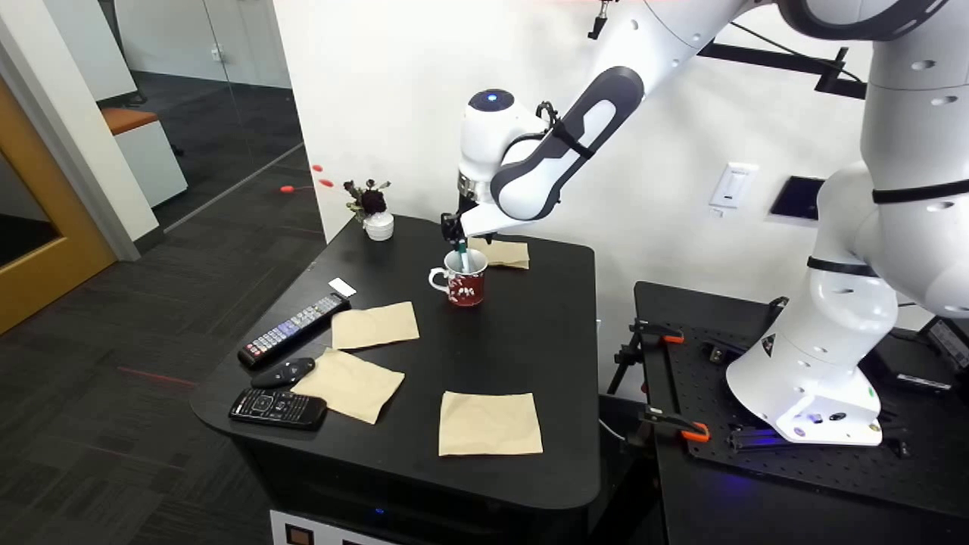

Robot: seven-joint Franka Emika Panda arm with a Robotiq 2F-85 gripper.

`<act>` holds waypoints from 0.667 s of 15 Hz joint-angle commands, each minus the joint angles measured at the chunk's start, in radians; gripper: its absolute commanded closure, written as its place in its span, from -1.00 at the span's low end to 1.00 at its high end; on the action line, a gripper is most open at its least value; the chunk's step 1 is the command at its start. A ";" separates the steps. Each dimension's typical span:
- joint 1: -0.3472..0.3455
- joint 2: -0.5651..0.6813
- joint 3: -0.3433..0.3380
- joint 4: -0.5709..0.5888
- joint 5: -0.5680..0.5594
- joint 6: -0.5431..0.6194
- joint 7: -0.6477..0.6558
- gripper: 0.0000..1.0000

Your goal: Take the marker out of the mug and put it on the table

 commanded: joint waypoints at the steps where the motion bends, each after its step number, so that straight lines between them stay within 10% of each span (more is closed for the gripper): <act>1: 0.027 0.015 -0.026 0.021 -0.013 0.008 0.046 0.02; 7: 0.037 0.021 -0.029 0.026 -0.018 0.007 0.065 0.94; 10: 0.057 0.006 -0.047 0.014 -0.037 0.010 0.087 0.89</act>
